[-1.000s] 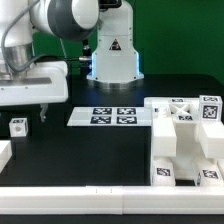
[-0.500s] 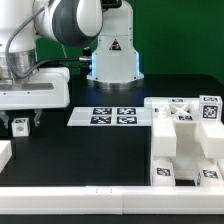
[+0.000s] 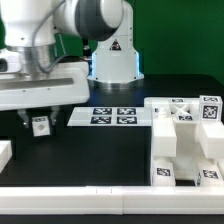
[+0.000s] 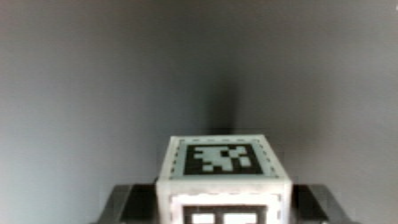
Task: Assemble chair
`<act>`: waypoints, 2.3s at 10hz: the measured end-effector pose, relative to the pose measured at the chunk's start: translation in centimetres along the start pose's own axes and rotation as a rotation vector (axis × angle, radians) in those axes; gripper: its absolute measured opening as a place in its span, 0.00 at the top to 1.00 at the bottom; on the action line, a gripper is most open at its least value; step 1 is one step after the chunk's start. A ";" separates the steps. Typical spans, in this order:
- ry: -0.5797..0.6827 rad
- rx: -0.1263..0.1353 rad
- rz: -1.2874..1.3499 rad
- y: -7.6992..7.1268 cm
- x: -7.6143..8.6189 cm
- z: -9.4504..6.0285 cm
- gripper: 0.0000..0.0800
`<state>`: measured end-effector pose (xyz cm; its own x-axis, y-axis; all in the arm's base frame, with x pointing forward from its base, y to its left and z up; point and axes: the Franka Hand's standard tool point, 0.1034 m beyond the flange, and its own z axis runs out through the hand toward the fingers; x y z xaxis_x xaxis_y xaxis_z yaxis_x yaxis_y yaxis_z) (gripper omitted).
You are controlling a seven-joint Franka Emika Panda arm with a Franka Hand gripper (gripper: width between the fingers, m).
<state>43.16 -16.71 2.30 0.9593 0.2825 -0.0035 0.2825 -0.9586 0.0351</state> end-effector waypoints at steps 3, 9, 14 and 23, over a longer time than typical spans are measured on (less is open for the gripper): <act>-0.015 -0.004 -0.167 0.3 -0.3 0.1 0.65; 0.004 -0.043 -0.587 -3.1 1.4 -0.2 0.65; 0.023 -0.123 -1.114 -5.3 2.9 -0.7 0.65; -0.036 -0.113 -1.725 -4.4 1.1 0.0 0.65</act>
Offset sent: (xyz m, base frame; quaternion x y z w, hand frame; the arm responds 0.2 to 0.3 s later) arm 0.0000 0.0000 0.0000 0.0000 0.0000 -0.1938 0.9810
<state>42.98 -12.17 2.14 -0.4233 0.8966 -0.1302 0.9021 0.4305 0.0316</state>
